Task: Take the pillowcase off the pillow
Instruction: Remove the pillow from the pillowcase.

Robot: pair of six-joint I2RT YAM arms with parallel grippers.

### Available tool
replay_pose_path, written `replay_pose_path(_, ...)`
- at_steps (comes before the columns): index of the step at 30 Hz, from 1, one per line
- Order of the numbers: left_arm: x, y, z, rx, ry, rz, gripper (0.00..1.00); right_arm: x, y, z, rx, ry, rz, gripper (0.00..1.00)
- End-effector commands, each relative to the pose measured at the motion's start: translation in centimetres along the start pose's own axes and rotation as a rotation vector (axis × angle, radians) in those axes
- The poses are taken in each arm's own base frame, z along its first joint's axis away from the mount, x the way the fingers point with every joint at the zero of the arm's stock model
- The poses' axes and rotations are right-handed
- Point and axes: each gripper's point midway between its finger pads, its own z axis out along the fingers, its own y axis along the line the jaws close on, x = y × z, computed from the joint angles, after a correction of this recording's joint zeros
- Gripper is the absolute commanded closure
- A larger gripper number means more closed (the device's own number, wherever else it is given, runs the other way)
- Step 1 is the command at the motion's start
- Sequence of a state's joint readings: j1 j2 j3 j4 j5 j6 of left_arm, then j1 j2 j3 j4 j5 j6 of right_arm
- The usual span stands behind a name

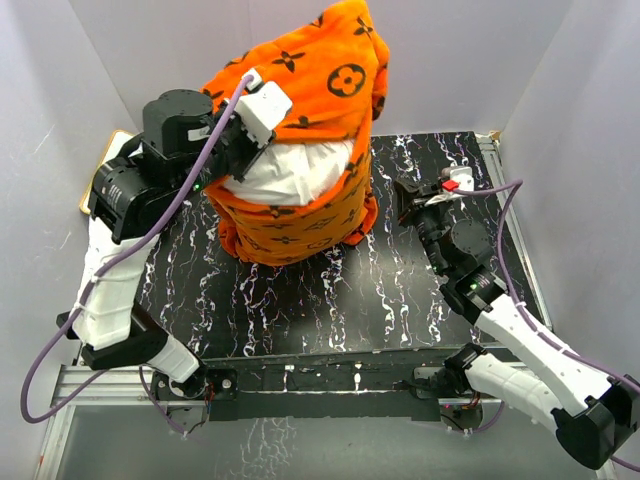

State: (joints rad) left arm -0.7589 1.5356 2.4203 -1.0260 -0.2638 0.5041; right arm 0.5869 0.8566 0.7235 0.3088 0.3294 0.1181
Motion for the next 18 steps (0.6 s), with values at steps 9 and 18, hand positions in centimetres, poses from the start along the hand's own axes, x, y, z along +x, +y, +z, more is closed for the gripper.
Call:
replay_pose_path(9, 1.0, -8.7, 0.7, 0.394, 0.052, -0.270, 1.00, -12.0, 12.1, -1.8, -0.591, -0.155, -0.185, 0.48)
replay_pose_path(18, -0.3, -8.5, 1.4, 0.378, 0.009, -0.327, 1.00, -7.7, 19.5, -4.8, -0.724, -0.056, -0.371, 0.30)
